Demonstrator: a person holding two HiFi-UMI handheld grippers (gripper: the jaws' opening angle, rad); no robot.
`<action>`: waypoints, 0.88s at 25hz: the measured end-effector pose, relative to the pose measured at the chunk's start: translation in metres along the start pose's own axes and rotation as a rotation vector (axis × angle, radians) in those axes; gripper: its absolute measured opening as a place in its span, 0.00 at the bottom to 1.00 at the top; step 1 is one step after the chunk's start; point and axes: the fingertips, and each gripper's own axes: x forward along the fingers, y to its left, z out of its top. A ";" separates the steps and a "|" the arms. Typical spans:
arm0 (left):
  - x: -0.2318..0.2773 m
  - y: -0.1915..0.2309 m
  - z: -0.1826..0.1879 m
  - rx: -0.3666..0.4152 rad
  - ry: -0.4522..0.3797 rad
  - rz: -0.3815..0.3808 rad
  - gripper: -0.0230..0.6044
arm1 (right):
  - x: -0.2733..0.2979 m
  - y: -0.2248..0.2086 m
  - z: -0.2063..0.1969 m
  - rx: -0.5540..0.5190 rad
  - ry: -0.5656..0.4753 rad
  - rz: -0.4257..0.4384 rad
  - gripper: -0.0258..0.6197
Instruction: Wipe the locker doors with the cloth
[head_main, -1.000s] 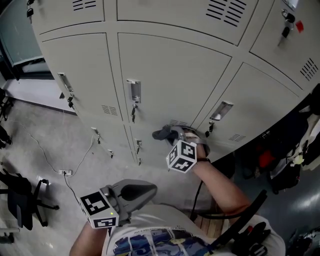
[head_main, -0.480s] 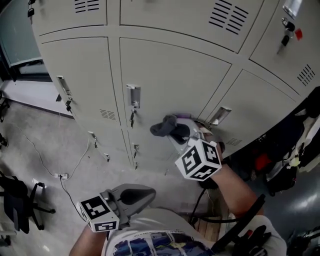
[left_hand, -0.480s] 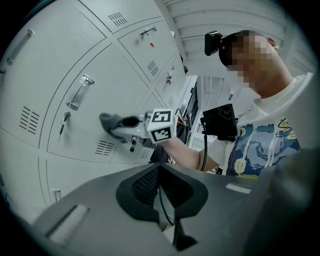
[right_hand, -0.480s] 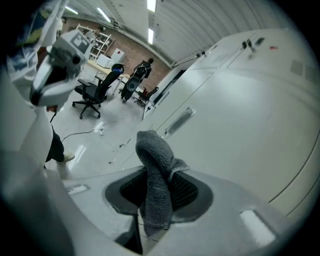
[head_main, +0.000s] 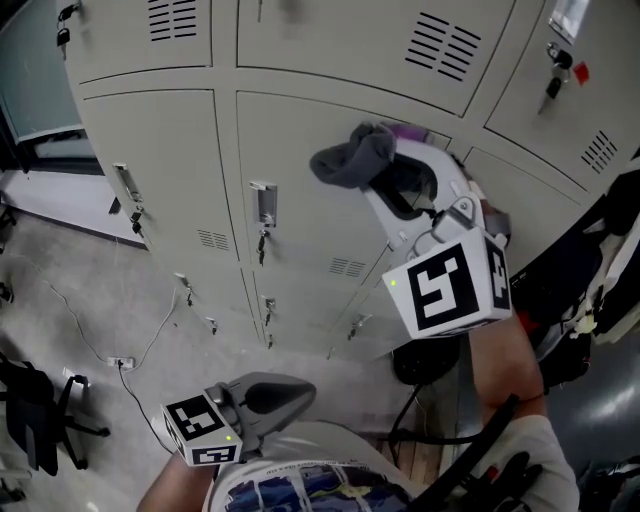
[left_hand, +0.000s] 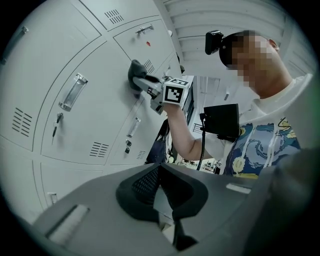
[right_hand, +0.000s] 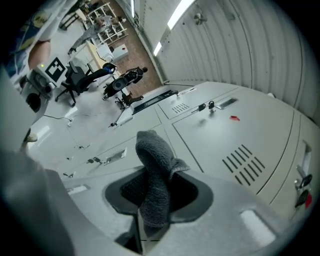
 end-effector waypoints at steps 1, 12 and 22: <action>-0.001 0.000 0.000 0.000 -0.001 0.001 0.04 | 0.002 -0.007 0.001 -0.010 0.002 -0.019 0.21; -0.011 0.006 0.003 0.001 -0.017 0.035 0.04 | 0.028 0.035 -0.022 -0.006 0.049 0.047 0.21; -0.007 0.004 0.000 -0.011 -0.004 0.033 0.04 | 0.048 0.131 -0.061 0.051 0.125 0.238 0.21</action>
